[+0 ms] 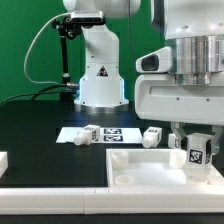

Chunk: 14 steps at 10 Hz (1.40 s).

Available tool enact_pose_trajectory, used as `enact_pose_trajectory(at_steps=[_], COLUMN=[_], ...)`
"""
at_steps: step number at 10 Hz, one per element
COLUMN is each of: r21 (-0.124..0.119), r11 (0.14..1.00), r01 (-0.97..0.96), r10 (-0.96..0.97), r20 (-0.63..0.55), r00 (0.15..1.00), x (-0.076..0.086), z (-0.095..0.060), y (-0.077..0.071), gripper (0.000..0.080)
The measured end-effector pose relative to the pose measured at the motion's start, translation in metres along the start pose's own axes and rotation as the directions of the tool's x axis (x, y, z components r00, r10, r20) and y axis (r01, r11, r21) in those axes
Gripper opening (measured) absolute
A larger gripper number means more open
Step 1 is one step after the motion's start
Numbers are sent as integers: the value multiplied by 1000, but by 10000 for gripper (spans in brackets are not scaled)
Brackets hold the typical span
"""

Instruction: Assemble one leg

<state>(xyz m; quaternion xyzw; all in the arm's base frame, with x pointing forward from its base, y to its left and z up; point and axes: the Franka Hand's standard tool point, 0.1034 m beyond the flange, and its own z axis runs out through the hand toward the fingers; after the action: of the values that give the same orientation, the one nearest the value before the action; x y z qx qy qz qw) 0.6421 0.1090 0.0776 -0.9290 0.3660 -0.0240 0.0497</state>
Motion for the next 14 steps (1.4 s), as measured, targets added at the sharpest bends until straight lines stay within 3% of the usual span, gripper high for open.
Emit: enact_pose_trajectory(at_steps=[1,3,6,7,8,9,10,11,12,13,14], r21=[-22,-18,4,4,4,-3,-11,-3,7,8,8], r11=[996,917,569,566,573,679,845,931,962,960,983], r01=[-85,-399,-822,-824,-819,-734,-535,-366,-273,-280,-186], r10=[84,399,821,823,818,734,535,366,273,280,185], r20=[-6,-7,50,49,49,36,28,36,42,29,24], r00=[996,917,568,566,573,678,844,930,961,960,982], x=[-1,1,4,4,3,4,3,1,-4,-13,-16], z=[0,1,2,2,2,1,1,1,-2,-9,-9], y=[-1,1,7,7,7,7,5,3,-1,-6,-6], gripper=[288,288,288,288,288,288,362,554,554,629,629])
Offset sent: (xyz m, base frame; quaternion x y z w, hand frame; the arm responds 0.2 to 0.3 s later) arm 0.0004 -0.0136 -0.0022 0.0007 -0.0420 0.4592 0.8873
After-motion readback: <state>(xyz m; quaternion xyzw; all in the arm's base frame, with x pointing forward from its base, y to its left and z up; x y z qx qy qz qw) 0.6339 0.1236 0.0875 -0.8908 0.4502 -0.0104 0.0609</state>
